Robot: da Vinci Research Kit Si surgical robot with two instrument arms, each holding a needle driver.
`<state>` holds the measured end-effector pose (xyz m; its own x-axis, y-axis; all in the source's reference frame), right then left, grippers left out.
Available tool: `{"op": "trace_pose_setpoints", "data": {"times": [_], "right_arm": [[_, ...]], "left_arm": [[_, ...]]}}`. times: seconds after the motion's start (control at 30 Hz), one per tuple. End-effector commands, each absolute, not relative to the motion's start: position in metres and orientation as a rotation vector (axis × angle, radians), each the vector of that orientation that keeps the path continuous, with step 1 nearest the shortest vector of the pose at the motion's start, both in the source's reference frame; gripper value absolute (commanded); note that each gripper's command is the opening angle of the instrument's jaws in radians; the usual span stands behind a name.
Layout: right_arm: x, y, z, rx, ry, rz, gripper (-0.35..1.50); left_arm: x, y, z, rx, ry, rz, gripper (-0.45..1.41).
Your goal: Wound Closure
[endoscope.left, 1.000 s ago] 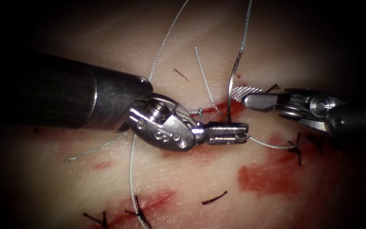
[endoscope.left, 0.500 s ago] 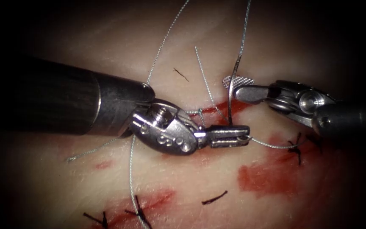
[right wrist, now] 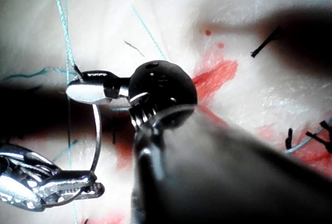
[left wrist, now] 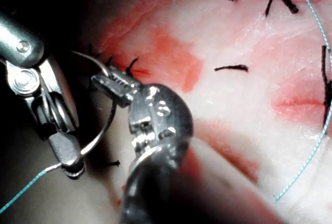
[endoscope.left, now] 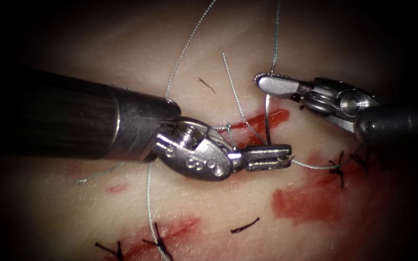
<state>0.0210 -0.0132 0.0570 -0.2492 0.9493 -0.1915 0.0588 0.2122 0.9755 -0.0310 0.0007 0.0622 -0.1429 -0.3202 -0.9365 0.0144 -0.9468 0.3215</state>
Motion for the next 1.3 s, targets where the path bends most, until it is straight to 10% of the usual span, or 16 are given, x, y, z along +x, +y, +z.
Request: {"op": "trace_pose_setpoints", "data": {"times": [0.03,0.23,0.33,0.37,0.4,0.43,0.6,0.7,1.3], "right_arm": [[0.0218,-0.014,0.057,0.98,1.522,1.188,-0.35],[0.0199,-0.013,0.058,0.763,1.49,1.156,-0.35],[0.0188,-0.012,0.059,0.699,1.524,1.104,-0.35],[0.0175,-0.011,0.06,0.732,1.582,1.084,-0.35],[0.0162,-0.01,0.06,0.741,1.603,1.054,-0.35],[0.0156,-0.009,0.06,0.685,1.586,1.016,-0.35],[0.014,-0.008,0.061,0.422,1.609,0.781,-0.35],[0.0143,-0.007,0.061,0.085,1.641,0.541,-0.35],[0.0195,-0.009,0.062,-0.492,1.801,-0.238,-0.35]], "left_arm": [[-0.0315,0.001,0.063,1.896,-0.344,-2.191,-0.06],[-0.0304,0.003,0.06,2.006,-0.2,-2.33,0.81],[-0.0294,0.005,0.059,2.113,-0.115,-2.408,0.93],[-0.028,0.007,0.058,2.239,-0.063,-2.506,0.88],[-0.0268,0.009,0.057,2.354,0.011,-2.647,0.26],[-0.0263,0.009,0.058,2.397,0.038,-2.715,0.07],[-0.0243,0.009,0.06,2.342,0.09,-2.945,-0.45],[-0.0234,0.008,0.066,2.058,0.465,-3.065,-0.45],[-0.0293,0.004,0.077,1.759,0.872,-3.195,-0.45]]}}
